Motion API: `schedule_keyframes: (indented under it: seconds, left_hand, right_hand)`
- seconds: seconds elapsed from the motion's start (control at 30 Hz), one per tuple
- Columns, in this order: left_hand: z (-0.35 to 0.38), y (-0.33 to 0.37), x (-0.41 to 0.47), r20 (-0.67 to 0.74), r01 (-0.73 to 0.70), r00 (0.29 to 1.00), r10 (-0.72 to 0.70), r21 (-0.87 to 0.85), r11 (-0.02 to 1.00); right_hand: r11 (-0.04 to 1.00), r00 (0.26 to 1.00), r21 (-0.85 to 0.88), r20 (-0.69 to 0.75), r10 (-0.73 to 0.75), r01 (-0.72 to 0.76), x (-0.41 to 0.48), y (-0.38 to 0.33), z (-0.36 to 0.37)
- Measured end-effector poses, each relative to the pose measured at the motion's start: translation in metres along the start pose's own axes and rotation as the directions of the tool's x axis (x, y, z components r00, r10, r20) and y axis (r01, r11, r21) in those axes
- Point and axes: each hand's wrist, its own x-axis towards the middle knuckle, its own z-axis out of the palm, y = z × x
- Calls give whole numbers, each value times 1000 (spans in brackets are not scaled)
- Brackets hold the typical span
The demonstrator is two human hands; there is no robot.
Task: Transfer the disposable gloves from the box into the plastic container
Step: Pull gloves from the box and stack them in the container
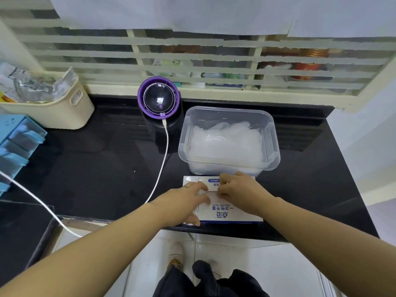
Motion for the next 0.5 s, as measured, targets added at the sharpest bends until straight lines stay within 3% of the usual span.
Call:
schedule_keyframes:
  seconds: [0.13, 0.3, 0.5]
  left_hand:
    - [-3, 0, 2, -4, -6, 1000, 6, -7, 1000]
    - [-9, 1, 4, 31, -19, 999, 17, 61, 998]
    - [-16, 5, 7, 102, -34, 995, 20, 133, 991]
  right_hand:
    - [974, 988, 219, -131, 88, -58, -7, -3, 0]
    - [778, 883, 601, -250, 397, -180, -10, -10, 6]
    - [640, 769, 759, -339, 543, -118, -16, -27, -20]
